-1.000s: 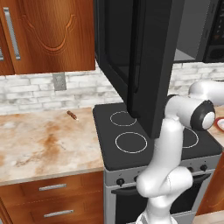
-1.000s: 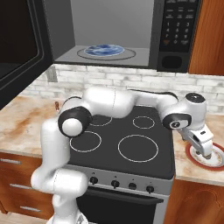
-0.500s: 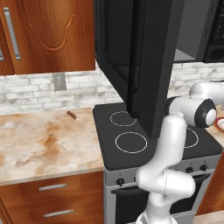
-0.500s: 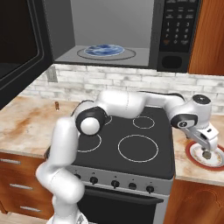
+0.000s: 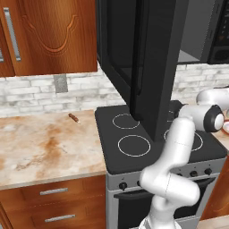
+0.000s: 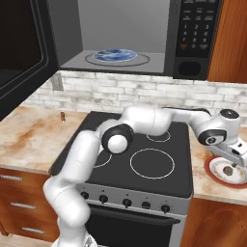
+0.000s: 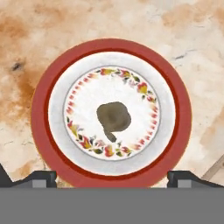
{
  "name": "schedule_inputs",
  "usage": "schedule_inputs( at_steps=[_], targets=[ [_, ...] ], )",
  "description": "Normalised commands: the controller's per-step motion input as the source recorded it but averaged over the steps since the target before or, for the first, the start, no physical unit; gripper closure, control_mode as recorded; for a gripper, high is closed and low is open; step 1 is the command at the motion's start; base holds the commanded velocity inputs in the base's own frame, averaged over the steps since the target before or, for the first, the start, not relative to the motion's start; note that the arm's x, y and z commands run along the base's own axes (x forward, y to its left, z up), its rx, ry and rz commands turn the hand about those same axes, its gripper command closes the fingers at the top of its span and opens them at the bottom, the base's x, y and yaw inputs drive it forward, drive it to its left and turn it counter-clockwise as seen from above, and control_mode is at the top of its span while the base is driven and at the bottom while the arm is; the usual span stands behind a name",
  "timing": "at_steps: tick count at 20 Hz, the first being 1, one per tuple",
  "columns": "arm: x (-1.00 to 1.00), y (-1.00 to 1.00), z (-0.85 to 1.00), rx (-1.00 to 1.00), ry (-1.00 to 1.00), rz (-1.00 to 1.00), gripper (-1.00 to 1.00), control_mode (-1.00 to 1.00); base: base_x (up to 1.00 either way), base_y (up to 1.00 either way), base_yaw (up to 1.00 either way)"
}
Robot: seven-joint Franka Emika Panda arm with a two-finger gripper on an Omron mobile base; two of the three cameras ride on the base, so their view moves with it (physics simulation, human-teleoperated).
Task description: Pick the garlic from the counter and place it in the microwave.
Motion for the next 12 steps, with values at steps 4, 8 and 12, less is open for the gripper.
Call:
schedule_inputs(
  at_steps=[4,8,12],
  targets=[
    [0.19,-0.27,-0.31,-0.01,0.09,0.15,-1.0,-1.0,0.0,0.0,0.0],
    [0.28,-0.06,-0.31,0.0,0.07,0.15,-1.0,-1.0,0.0,0.0,0.0],
    [0.25,-0.05,-0.28,0.0,0.07,0.16,-1.0,-1.0,0.0,0.0,0.0]
  ],
)
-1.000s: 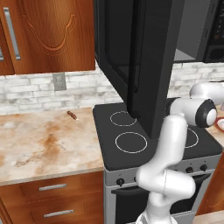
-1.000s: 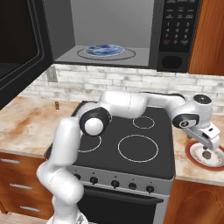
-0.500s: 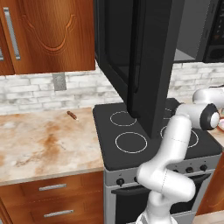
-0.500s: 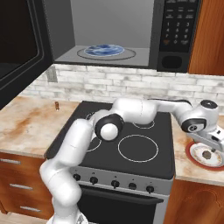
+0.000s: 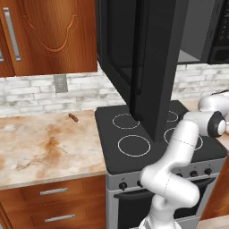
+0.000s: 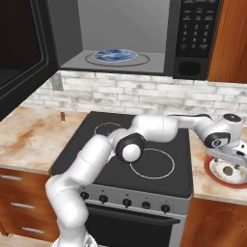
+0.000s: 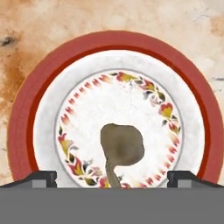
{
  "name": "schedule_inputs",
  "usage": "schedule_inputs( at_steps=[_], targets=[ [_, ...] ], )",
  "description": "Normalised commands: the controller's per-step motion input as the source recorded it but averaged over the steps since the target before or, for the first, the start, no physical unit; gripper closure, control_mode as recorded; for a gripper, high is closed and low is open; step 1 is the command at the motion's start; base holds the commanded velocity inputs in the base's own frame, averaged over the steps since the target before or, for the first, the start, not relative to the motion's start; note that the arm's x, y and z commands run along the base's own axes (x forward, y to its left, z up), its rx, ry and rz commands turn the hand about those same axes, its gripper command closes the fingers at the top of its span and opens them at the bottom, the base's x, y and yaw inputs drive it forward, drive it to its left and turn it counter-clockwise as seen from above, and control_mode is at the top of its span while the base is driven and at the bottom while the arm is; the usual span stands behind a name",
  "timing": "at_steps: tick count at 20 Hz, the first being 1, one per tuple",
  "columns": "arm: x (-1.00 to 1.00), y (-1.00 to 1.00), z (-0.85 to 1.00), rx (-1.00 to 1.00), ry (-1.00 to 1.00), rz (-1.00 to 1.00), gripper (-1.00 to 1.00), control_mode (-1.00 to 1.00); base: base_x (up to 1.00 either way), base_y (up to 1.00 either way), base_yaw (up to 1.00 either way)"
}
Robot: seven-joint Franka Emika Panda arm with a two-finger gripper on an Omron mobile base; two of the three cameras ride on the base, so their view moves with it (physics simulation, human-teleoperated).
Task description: Pick the garlic from the counter and place it in the microwave.
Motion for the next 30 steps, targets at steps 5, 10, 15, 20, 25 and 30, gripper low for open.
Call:
schedule_inputs(
  at_steps=[5,10,15,20,25,30],
  targets=[
    [0.16,-0.05,-0.29,0.0,0.07,0.15,-1.0,-1.0,0.0,0.0,0.0],
    [-0.04,-0.2,-0.18,0.0,0.07,0.1,-1.0,-1.0,0.0,0.0,0.0],
    [-0.01,0.0,-0.09,0.0,0.06,0.05,-1.0,-1.0,0.0,0.0,0.0],
    [0.0,0.0,-0.03,0.0,0.04,0.02,-1.0,-1.0,0.0,0.0,0.0],
    [0.0,0.0,-0.15,0.0,0.04,0.01,-1.0,-1.0,0.0,0.0,0.0],
    [0.03,0.0,-0.24,0.0,0.05,0.01,-1.0,-1.0,0.0,0.0,0.0]
  ],
)
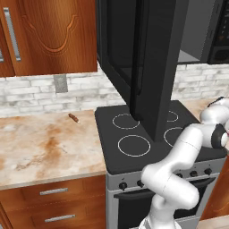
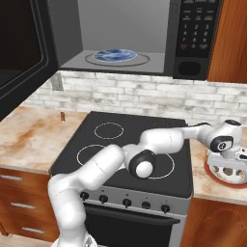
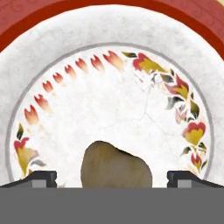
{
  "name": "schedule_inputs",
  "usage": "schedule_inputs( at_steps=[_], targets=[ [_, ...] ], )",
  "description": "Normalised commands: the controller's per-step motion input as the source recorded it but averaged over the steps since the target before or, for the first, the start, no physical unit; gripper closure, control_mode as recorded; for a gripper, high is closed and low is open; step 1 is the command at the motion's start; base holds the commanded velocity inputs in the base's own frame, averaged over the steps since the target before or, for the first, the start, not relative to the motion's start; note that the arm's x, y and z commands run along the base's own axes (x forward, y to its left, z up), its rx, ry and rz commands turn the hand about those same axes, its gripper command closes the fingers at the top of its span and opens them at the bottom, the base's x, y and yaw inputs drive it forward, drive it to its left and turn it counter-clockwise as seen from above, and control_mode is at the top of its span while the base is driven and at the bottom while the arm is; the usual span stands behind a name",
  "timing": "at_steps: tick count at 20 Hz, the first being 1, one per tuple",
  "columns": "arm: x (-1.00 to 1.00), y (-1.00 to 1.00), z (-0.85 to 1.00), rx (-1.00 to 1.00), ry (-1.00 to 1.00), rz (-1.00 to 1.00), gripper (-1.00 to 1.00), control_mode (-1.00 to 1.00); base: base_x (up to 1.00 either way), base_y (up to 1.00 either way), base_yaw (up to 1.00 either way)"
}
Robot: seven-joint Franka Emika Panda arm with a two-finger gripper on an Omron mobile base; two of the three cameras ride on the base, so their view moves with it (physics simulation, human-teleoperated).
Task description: Pick the garlic from the counter and place it in the microwave.
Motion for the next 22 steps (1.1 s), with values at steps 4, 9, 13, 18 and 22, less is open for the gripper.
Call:
schedule_inputs(
  at_steps=[4,9,13,18,22],
  targets=[
    [0.09,0.0,-0.19,0.0,0.0,0.03,-1.0,-1.0,0.0,0.0,0.0],
    [0.03,0.0,-0.11,0.0,0.0,0.04,1.0,-1.0,0.0,0.0,0.0],
    [-0.14,0.0,0.0,0.06,0.0,0.09,1.0,-1.0,0.0,0.0,0.0],
    [-0.4,0.24,0.15,0.09,-0.04,0.06,1.0,-1.0,0.0,0.0,0.0],
    [-0.68,0.91,0.37,0.06,-0.16,0.01,1.0,-1.0,0.0,0.0,0.0]
  ],
)
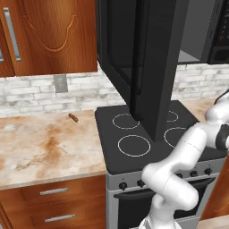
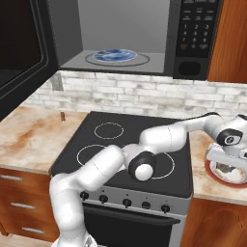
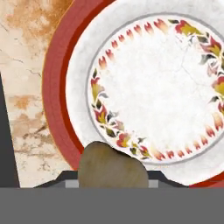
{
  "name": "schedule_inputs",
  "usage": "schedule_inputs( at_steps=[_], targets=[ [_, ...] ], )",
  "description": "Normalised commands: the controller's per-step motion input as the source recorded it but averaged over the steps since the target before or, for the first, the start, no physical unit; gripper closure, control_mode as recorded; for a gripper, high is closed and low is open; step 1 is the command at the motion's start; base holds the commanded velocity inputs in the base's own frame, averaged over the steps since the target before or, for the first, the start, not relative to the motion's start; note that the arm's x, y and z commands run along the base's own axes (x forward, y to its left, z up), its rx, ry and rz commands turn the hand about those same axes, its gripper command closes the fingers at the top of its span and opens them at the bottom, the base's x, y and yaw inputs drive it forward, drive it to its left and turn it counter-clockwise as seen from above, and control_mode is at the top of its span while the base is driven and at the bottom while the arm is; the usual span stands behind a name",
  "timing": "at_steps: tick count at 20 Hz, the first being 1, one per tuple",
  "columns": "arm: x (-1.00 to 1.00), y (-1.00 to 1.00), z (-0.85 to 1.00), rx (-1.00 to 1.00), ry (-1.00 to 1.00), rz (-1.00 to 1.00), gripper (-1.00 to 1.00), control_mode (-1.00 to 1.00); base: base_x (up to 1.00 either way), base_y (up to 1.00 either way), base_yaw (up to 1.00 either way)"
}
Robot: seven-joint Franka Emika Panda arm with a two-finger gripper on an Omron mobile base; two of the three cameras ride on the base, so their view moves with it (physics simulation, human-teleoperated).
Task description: Pick the garlic from the counter and place it in the microwave.
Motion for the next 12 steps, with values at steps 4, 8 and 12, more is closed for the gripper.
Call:
schedule_inputs(
  at_steps=[4,8,12],
  targets=[
    [-0.75,1.0,0.25,0.0,-0.12,0.0,1.0,-1.0,0.0,0.0,0.0],
    [-0.99,1.0,0.0,0.0,-0.13,0.0,1.0,-1.0,0.0,0.0,0.0],
    [-0.91,1.0,0.0,-0.03,-0.15,0.0,1.0,-1.0,0.0,0.0,0.0]
  ],
)
